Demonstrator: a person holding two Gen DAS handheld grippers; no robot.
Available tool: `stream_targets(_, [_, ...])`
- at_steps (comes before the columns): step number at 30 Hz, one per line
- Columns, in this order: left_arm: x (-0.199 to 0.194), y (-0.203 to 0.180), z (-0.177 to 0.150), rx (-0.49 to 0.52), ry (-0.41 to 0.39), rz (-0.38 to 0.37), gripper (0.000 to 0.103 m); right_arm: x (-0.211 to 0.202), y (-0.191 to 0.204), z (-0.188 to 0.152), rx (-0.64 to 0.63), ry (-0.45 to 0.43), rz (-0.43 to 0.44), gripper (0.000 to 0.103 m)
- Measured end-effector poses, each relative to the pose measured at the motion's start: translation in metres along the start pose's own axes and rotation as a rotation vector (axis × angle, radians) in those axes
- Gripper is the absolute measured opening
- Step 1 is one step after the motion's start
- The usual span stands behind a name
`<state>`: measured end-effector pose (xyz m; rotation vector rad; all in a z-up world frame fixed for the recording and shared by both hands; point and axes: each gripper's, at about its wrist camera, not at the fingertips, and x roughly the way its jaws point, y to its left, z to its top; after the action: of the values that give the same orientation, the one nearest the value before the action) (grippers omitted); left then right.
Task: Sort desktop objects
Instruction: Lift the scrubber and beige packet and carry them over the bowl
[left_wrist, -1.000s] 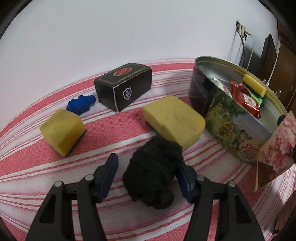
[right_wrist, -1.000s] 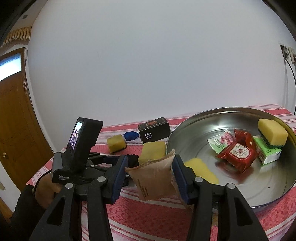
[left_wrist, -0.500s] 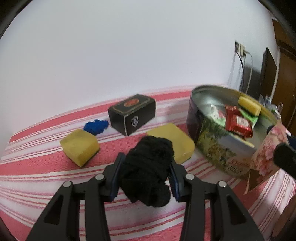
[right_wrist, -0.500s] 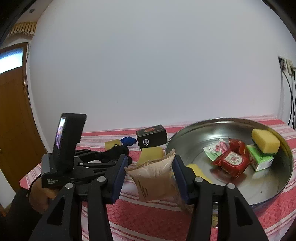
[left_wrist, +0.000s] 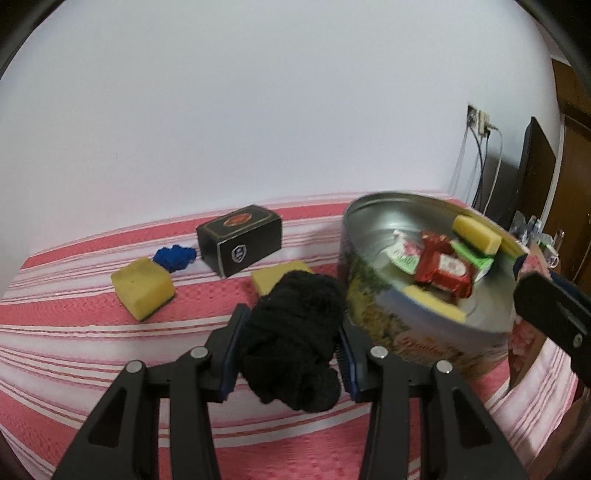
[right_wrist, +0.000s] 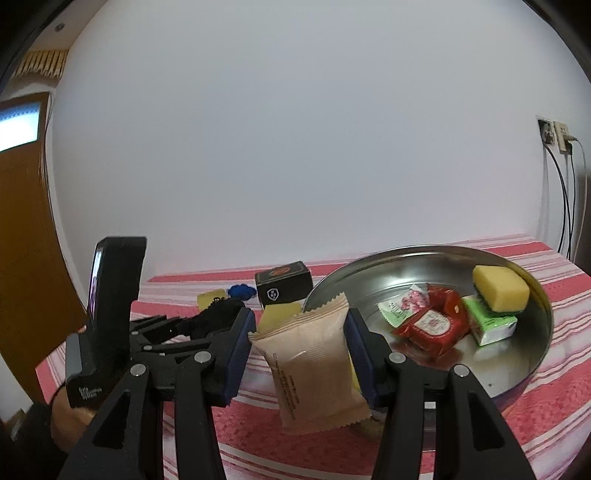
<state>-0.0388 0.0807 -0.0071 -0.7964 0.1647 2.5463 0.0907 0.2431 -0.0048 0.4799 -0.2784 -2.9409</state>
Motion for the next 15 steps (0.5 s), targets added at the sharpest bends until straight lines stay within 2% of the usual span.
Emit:
stream_targets(8, [-0.006,-0.017,0.002,-0.021,-0.009,-0.04,0.043,-0.013,-0.017,0.002,0.021,-0.023,-0.05,0.053])
stream_targets(15, [-0.016,-0.015,0.002,-0.12,-0.019,-0.169,0.043,-0.024,-0.036,0.003,0.043,-0.042,-0.111,0.053])
